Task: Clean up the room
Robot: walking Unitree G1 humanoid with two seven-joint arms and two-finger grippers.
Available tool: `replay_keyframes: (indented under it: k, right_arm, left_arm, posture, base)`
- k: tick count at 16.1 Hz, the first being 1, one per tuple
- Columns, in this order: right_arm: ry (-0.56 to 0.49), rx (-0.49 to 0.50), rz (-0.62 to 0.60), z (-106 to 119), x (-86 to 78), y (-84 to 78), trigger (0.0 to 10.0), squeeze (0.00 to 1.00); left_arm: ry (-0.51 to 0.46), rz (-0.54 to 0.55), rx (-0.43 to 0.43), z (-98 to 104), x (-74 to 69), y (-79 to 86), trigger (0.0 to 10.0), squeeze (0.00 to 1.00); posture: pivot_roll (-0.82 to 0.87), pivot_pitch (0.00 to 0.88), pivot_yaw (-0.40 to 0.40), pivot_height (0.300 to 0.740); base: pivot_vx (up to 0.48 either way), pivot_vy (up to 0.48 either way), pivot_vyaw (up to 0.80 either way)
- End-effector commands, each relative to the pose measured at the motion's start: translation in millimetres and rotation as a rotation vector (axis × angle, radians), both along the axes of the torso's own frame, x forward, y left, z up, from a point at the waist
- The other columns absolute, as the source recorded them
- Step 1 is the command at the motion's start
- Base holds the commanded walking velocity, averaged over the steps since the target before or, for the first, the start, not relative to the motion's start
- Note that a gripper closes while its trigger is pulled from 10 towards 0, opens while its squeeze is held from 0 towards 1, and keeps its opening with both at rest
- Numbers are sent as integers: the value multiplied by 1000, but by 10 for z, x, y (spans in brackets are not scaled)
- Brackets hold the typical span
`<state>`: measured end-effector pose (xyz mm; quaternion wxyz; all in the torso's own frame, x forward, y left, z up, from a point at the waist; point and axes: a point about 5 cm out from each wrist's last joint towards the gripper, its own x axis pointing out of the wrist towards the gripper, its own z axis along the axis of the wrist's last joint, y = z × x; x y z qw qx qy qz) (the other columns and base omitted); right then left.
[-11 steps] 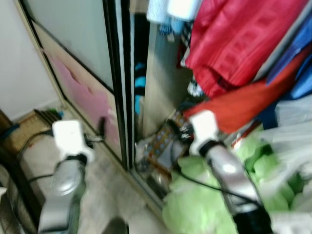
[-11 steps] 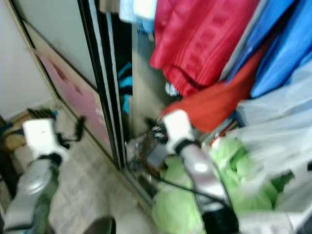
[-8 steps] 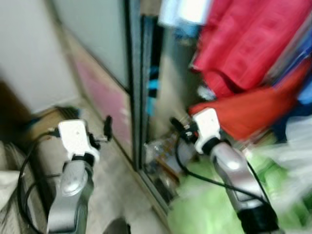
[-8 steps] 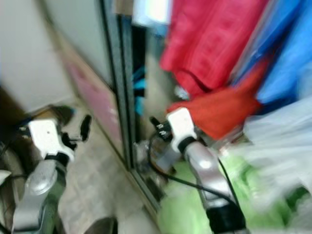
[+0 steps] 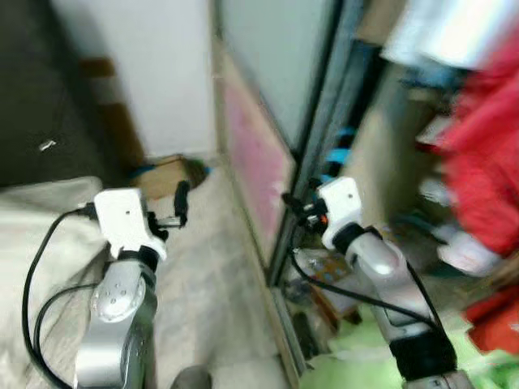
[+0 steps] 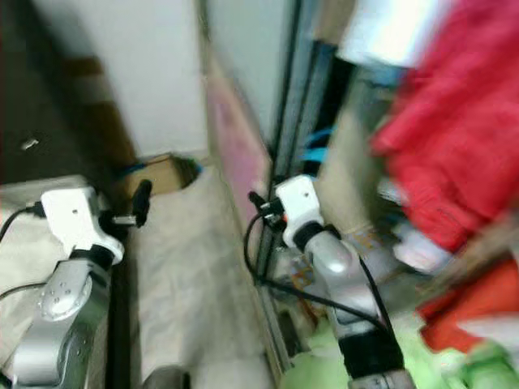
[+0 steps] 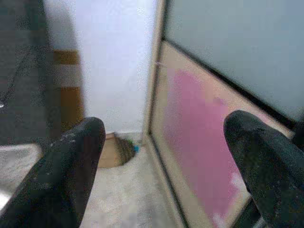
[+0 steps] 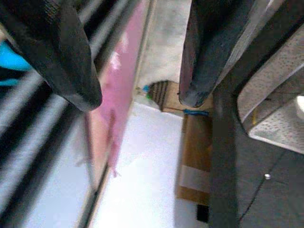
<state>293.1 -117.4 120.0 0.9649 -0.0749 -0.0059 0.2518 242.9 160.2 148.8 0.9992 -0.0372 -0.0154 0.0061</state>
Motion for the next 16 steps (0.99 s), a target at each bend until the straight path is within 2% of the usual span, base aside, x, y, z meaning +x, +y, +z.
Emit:
replay_keyframes:
  k: [1,3,6,8,9,10,11,16]
  right_arm:
    - [-4,13,-12,9,-10,-9,10000,0]
    - [-1,60,-66,1,-21,-27,10000,0]
    - [-1,73,-101,-32,-13,-10,10000,0]
    - [0,97,-115,15,-61,-55,10000,0]
    - [-7,89,-109,-4,-77,-78,10000,0]
    - [-23,82,-118,4,-76,-106,10000,0]
    - [-23,109,-138,34,-48,-131,10000,0]
    - [-13,127,-156,36,-36,-88,10000,0]
  left_arm:
    - [23,-1,17,-43,-3,8,10000,0]
    - [43,-28,42,-119,27,1,10000,0]
    - [50,-38,77,-106,92,19,10000,0]
    - [47,-27,69,-97,108,5,10000,0]
    - [43,-45,73,-110,97,-30,10000,0]
    - [35,-75,7,-120,54,-79,10000,0]
    - [17,-107,-99,-82,34,-103,10000,0]
    - [20,-55,-52,-102,-1,-5,10000,0]
  posture:
    - [30,0,-66,740]
    - [23,0,-9,740]
    - [10,0,-8,740]
    - [-2,0,-23,740]
    - [-5,0,-25,740]
    - [2,0,-20,740]
    - [17,0,-23,740]
    - [17,0,-24,740]
  base:
    - [0,0,688]
    - [0,0,0]
    - [0,0,0]
    - [0,0,0]
    - [0,0,800]
    - [0,0,800]
    - [0,0,800]
    - [0,0,800]
